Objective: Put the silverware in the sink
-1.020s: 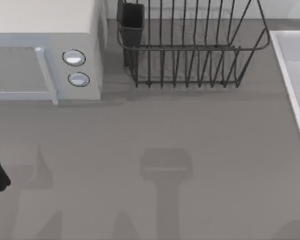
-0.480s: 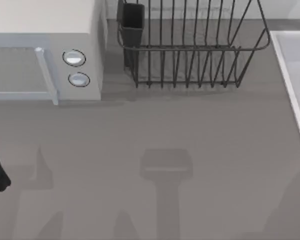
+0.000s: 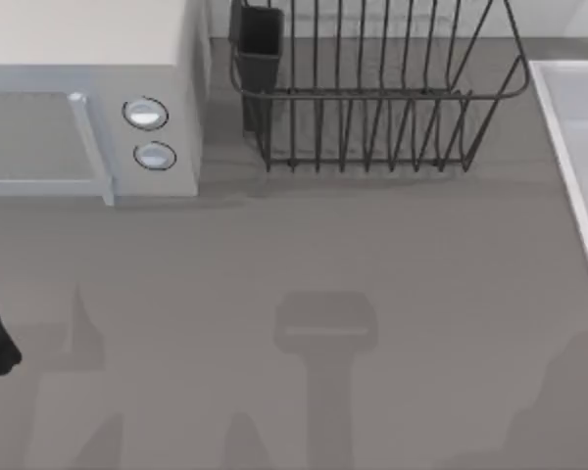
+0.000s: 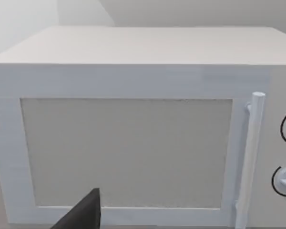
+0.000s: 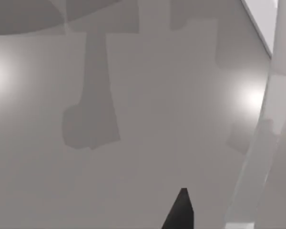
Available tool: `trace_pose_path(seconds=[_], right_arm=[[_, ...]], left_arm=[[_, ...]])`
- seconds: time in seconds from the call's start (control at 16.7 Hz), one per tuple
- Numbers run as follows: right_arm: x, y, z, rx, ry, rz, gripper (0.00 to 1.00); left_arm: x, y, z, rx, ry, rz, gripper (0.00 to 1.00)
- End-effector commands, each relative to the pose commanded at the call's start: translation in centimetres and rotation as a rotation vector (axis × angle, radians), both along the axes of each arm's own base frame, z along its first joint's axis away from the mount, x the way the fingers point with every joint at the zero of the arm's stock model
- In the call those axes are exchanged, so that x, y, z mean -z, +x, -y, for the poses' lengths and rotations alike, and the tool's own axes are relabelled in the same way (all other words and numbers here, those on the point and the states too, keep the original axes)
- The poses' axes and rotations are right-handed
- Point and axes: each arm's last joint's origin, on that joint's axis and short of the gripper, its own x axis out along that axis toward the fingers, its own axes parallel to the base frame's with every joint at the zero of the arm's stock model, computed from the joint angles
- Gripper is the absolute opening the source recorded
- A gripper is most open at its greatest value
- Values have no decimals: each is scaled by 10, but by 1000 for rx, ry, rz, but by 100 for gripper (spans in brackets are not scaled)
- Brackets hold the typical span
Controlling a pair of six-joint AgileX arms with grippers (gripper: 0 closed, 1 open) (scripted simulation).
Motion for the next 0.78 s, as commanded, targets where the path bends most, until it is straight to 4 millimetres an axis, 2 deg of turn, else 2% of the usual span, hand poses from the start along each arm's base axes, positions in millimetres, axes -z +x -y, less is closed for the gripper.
trace_pose_path(seconds=[0.12,0.3,0.54,0.78], right_arm=[[-2,16,3,-6,9,-22,0],[-7,56,9,-19,23,-61,0],[-15,131,12,-31,21,-77,0],[-14,202,-1,-28,6,-55,0]], left_arm=[[0,0,0,0,0,0,100],[0,0,0,0,0,0,100],[0,0,0,0,0,0,100],[0,0,0,0,0,0,100]])
